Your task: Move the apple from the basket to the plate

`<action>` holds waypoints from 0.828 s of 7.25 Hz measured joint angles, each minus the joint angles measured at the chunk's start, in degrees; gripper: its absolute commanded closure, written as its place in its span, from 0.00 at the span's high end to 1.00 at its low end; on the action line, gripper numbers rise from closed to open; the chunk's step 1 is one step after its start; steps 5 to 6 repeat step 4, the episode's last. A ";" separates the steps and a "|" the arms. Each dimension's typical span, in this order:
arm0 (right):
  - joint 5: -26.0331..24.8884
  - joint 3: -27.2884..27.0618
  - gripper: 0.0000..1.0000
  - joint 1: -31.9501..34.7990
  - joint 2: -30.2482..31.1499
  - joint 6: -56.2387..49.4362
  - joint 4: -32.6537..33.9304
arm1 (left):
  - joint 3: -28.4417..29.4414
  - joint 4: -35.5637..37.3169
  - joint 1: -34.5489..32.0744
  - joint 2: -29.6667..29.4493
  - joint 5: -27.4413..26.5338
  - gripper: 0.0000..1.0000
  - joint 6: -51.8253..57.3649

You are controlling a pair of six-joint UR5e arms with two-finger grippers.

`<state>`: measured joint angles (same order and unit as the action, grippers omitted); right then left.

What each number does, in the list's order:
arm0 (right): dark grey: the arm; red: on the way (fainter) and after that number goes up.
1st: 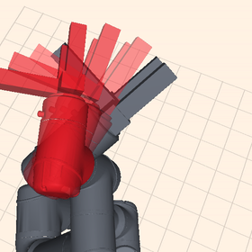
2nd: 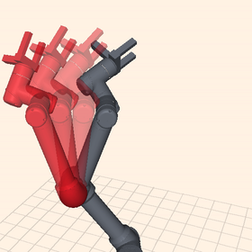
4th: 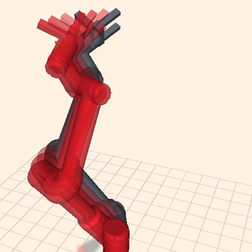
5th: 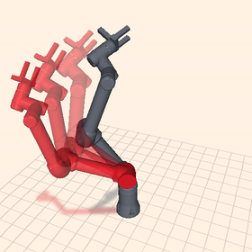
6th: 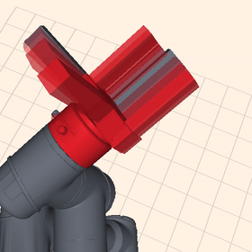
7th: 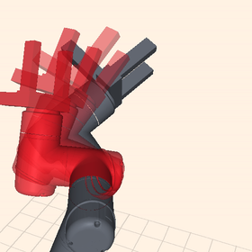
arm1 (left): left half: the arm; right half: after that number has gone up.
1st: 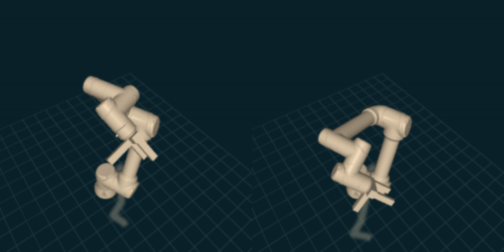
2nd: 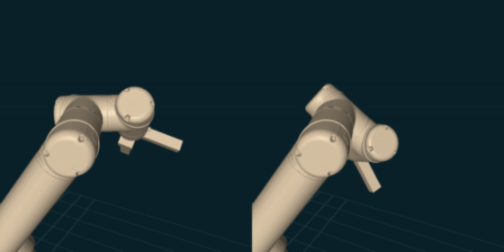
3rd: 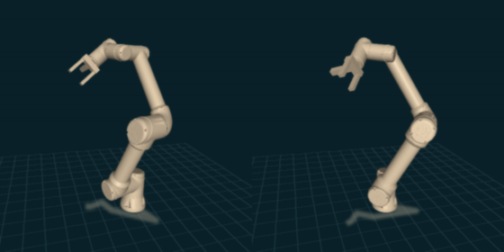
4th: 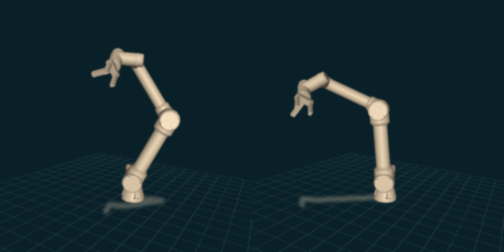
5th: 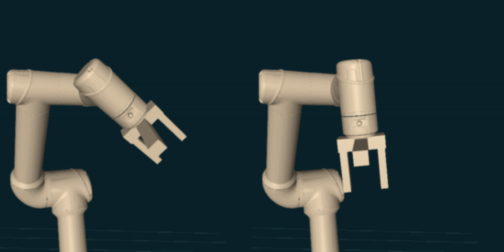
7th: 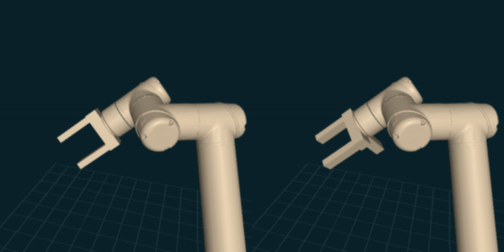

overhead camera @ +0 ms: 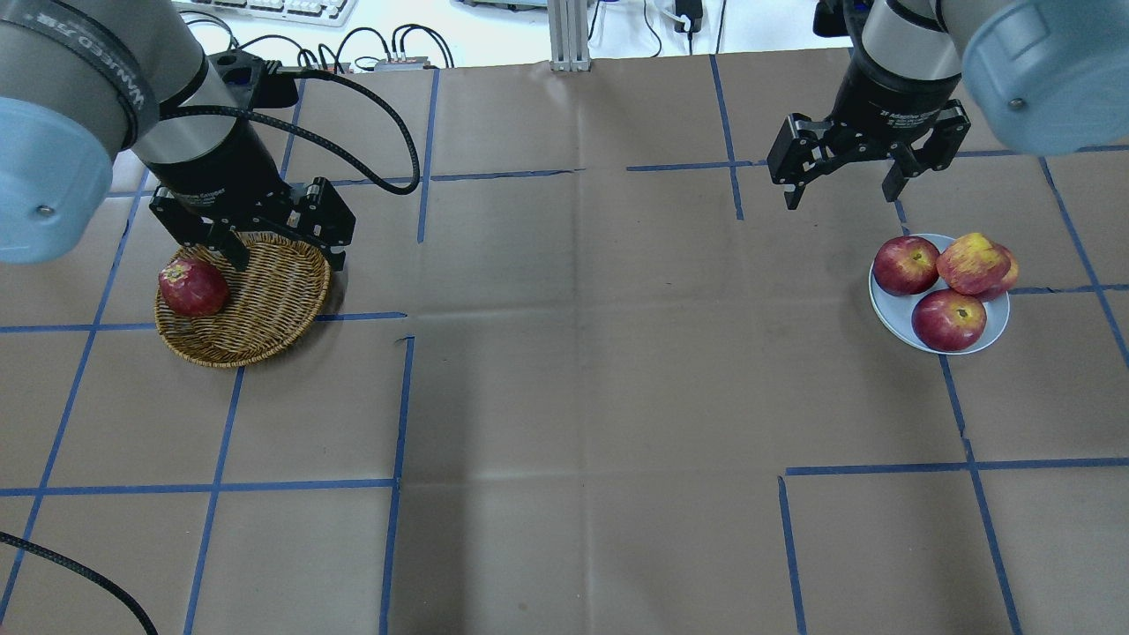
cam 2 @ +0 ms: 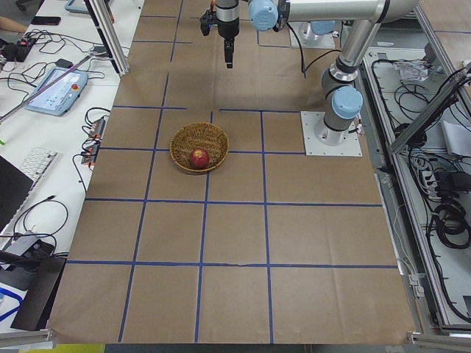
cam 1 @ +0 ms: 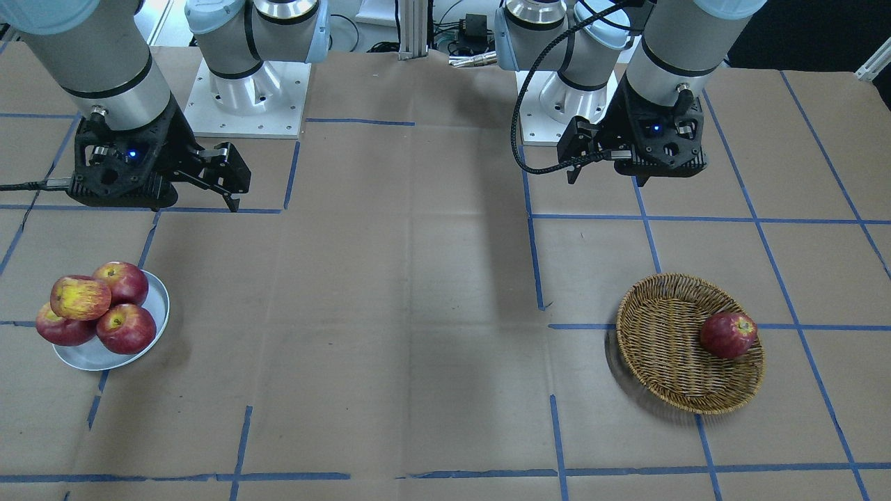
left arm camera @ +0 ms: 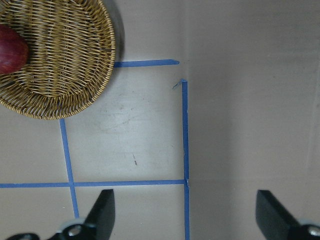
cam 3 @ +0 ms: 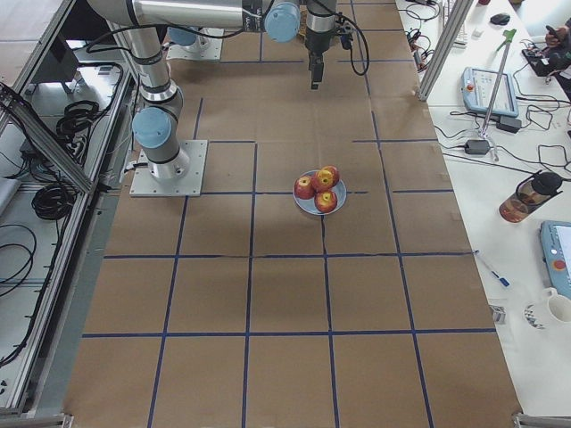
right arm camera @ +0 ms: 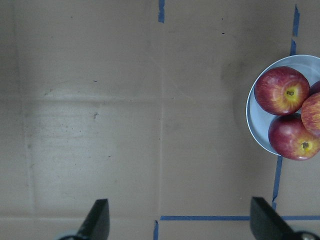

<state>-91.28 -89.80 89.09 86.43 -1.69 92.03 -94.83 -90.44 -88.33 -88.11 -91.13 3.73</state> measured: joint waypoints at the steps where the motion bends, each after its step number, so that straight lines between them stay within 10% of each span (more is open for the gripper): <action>1: 0.08 -0.02 1.00 0.03 0.08 0.68 -0.05 | 0.00 0.00 0.00 -0.01 -0.01 0.99 -0.01; 6: 0.21 -0.02 1.00 0.03 0.13 1.14 -0.04 | -0.01 0.00 0.07 -0.07 0.07 0.99 0.04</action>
